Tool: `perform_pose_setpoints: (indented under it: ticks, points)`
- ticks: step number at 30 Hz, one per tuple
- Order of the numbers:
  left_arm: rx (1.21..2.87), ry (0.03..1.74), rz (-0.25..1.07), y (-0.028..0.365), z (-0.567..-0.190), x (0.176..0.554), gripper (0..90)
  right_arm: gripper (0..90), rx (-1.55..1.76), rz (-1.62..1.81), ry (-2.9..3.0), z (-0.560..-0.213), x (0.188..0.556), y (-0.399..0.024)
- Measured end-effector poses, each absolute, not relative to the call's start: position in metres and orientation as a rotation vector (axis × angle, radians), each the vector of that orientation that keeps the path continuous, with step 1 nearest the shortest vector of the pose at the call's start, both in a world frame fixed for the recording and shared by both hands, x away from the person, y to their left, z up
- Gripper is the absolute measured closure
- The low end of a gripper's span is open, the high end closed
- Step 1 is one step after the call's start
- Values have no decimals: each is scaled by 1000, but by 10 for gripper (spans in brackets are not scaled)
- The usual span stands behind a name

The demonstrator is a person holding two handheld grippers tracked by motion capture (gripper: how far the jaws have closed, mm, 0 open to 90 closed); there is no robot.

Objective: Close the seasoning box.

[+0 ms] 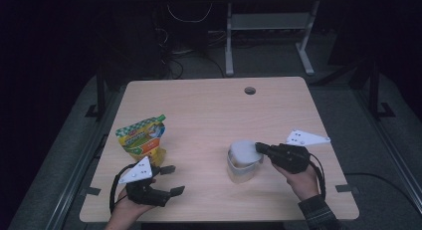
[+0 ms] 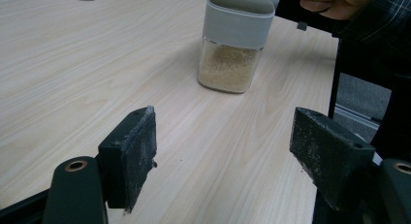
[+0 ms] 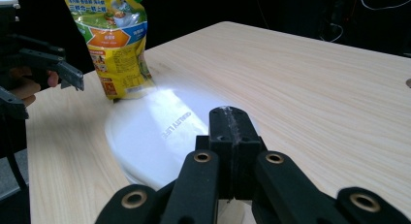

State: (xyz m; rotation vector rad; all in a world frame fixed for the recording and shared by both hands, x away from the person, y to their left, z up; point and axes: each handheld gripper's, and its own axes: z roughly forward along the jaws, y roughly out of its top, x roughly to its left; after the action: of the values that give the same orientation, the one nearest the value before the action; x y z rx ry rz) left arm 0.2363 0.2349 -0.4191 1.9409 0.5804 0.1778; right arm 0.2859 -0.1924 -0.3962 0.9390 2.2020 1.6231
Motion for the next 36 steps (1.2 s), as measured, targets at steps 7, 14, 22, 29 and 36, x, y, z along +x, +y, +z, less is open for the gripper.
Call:
perform_pose_setpoints:
  ticks: [7, 14, 22, 29, 36]
  points:
    - [1945, 583, 176, 235, -420, 237, 247, 899, 946, 1621, 2198, -396, 285, -193]
    - [1941, 581, 176, 234, -418, 239, 247, 849, 963, 1606, 2168, -399, 285, -199]
    - [1948, 578, 183, 233, -418, 241, 246, 609, 1024, 1567, 2111, -404, 284, -214]
    - [1944, 575, 192, 235, -419, 240, 246, 463, 1086, 1502, 2097, -413, 282, -228]
    - [1963, 562, 209, 234, -419, 238, 244, 382, 1123, 1447, 2106, -422, 275, -238]
